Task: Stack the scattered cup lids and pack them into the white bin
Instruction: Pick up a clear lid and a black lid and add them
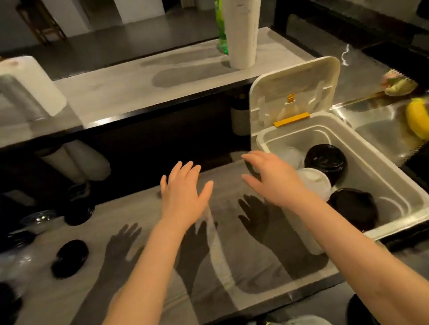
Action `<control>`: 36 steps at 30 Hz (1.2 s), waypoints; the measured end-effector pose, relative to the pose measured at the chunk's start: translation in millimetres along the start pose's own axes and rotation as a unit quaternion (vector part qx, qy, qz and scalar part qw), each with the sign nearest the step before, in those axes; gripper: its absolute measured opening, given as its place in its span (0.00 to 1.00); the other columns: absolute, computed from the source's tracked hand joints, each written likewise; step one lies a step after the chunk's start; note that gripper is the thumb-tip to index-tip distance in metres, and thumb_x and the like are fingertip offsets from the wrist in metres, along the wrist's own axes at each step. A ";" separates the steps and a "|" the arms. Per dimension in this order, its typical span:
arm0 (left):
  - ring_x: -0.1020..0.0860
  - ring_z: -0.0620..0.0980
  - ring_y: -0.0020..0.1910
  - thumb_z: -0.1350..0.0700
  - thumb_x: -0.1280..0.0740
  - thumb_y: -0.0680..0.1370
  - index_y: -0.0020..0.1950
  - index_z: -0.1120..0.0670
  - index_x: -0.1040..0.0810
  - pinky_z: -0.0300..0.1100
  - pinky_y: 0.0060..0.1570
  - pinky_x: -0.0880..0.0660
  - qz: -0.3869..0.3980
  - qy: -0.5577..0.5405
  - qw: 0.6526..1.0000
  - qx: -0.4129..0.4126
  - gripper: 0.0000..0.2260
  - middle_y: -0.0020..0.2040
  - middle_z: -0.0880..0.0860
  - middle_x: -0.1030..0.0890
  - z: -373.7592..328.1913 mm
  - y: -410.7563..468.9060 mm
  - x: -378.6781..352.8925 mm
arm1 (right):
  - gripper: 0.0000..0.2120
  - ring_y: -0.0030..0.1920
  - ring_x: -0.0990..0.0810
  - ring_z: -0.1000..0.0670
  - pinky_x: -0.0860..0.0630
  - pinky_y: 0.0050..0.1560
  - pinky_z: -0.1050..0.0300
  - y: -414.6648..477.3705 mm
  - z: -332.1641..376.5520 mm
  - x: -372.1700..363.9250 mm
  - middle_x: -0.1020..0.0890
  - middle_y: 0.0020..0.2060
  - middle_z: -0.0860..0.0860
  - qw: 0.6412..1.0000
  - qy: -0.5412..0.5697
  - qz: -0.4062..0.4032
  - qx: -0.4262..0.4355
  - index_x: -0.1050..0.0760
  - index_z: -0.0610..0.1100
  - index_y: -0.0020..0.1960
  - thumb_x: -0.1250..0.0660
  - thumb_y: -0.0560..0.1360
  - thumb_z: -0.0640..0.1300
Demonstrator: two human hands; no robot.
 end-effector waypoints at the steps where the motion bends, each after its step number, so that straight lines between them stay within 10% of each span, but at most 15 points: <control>1: 0.48 0.49 0.76 0.44 0.43 0.80 0.74 0.51 0.37 0.54 0.73 0.53 0.003 -0.003 1.000 0.014 0.24 0.76 0.49 0.40 19.1 -5.2 2.8 | 0.24 0.70 0.34 0.49 0.34 0.66 0.54 3.5 16.8 -8.6 0.31 0.70 0.50 1.000 0.003 0.007 0.011 0.35 0.48 0.72 0.39 0.78 0.52; 12: 0.41 0.52 0.74 0.47 0.39 0.79 0.74 0.56 0.37 0.47 0.72 0.43 0.016 -0.019 0.992 0.127 0.25 0.74 0.53 0.36 232.4 -63.4 26.4 | 0.22 0.69 0.33 0.47 0.32 0.64 0.52 37.1 201.9 -124.6 0.29 0.68 0.48 0.988 0.003 0.137 0.072 0.34 0.46 0.70 0.40 0.79 0.51; 24: 0.52 0.57 0.76 0.44 0.27 0.69 0.78 0.54 0.57 0.51 0.74 0.48 0.199 -0.057 0.952 0.225 0.49 0.78 0.51 0.54 392.4 -93.7 -22.6 | 0.21 0.63 0.28 0.46 0.27 0.57 0.53 49.2 298.6 -213.2 0.30 0.68 0.49 0.982 0.002 0.184 0.035 0.33 0.48 0.70 0.39 0.78 0.51; 30: 0.45 0.54 0.75 0.47 0.37 0.78 0.76 0.54 0.45 0.49 0.72 0.42 0.160 -0.011 0.970 0.182 0.31 0.77 0.51 0.43 400.2 -92.2 -30.3 | 0.20 0.61 0.27 0.46 0.27 0.56 0.52 45.7 301.5 -231.2 0.31 0.68 0.50 0.980 0.011 0.196 -0.013 0.33 0.50 0.69 0.39 0.78 0.52; 36: 0.25 0.50 0.50 0.57 0.35 0.78 0.59 0.62 0.24 0.36 0.45 0.33 0.049 -0.334 0.908 0.248 0.12 0.51 0.55 0.22 392.5 -91.7 4.3 | 0.23 0.65 0.28 0.47 0.28 0.61 0.53 57.3 317.7 -247.7 0.28 0.67 0.50 0.971 0.106 0.208 -0.047 0.37 0.50 0.72 0.38 0.78 0.51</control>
Point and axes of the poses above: each hand's wrist, its own y-axis towards the middle knuckle, its own x-axis out of the back of the hand, z = x × y, the point moved 4 cm from there along y, towards the middle knuckle
